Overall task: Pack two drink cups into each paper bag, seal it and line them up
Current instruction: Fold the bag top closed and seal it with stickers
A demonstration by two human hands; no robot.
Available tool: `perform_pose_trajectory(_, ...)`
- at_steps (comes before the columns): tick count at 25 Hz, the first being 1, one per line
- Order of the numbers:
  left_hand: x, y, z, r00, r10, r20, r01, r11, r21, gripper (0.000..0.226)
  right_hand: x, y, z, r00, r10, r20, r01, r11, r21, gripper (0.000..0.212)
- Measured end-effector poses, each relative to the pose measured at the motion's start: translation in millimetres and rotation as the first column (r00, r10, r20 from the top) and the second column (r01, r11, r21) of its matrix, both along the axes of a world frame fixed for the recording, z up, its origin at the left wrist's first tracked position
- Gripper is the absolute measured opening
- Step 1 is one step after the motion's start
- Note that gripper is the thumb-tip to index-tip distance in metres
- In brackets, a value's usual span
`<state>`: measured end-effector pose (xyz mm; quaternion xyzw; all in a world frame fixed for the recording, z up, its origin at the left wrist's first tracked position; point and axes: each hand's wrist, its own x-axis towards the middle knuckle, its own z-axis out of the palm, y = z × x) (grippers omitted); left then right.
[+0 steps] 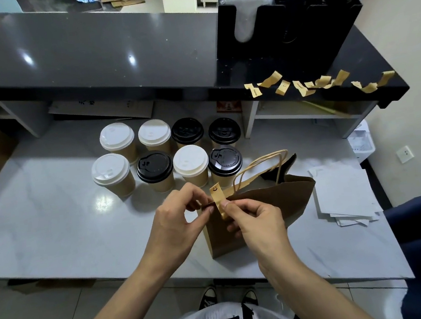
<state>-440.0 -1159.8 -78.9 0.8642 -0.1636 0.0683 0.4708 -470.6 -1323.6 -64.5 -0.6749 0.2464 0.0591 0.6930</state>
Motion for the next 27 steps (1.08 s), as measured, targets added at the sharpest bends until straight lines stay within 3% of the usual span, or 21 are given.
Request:
perform_pose_trajectory(7, 1.8, 0.6, 2.6, 0.986, -0.11, 0.122, 0.083, 0.975, 0.206, 0.027, 0.8, 0.6, 0.5, 1.0, 0.015, 0.016, -0.016, 1.0, 0.007, 0.007)
perform_pose_trajectory(18, 1.4, -4.6, 1.3, 0.991, -0.083, 0.101, 0.052, 0.959, 0.279, 0.025, -3.7, -9.4, -1.4, 0.999, 0.052, -0.001, -0.052, 0.998, 0.022, 0.004)
perform_pose_trajectory(27, 0.7, -5.3, 2.9, 0.993, -0.06, 0.103, 0.022, 0.941, 0.338, 0.023, -5.7, -9.6, -8.0, 0.999, 0.029, -0.017, -0.03, 0.998, -0.051, 0.027)
